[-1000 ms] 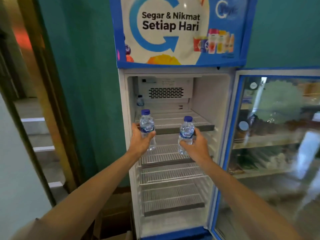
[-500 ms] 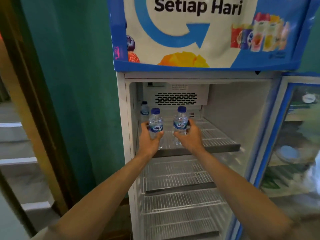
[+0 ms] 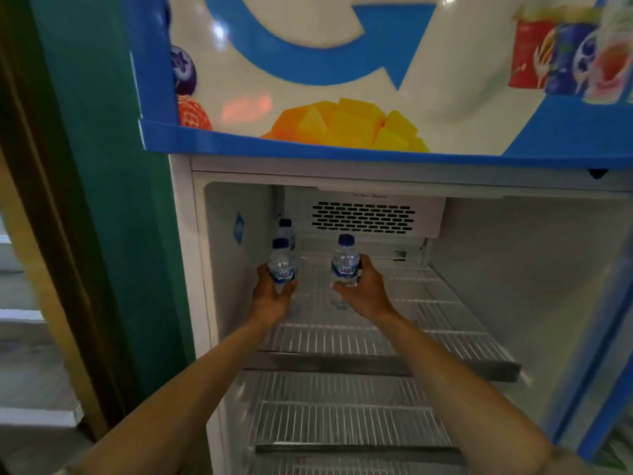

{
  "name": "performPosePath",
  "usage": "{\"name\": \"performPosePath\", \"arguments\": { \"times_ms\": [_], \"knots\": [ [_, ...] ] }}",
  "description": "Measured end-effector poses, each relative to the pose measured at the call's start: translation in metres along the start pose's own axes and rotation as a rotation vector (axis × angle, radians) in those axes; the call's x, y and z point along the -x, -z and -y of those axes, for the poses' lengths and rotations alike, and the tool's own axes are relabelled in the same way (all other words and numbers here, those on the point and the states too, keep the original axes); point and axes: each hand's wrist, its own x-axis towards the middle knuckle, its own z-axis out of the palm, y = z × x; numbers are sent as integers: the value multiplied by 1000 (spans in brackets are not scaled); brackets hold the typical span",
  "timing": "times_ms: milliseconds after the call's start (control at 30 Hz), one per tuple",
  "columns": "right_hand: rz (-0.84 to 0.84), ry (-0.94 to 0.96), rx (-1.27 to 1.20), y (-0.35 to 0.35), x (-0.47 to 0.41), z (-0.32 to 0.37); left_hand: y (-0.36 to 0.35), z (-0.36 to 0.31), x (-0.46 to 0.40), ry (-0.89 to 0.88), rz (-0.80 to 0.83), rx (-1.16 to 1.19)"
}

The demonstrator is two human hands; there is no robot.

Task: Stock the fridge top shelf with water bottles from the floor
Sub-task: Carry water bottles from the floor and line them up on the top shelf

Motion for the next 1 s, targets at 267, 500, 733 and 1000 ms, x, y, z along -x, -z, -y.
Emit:
{"name": "performPosePath", "arguments": {
  "times_ms": [267, 500, 733, 1000],
  "knots": [
    [77, -10, -4, -13, -18, -28, -2, 24, -26, 95, -2, -13],
    [133, -59, 11, -14, -26, -35, -6, 21, -28, 37, 111, -57],
    [188, -92, 63, -8, -23, -33, -2, 24, -17, -18, 56, -76],
    [202, -161, 180, -15, -18, -49, 1, 30, -12, -61, 110, -125]
  ]
}}
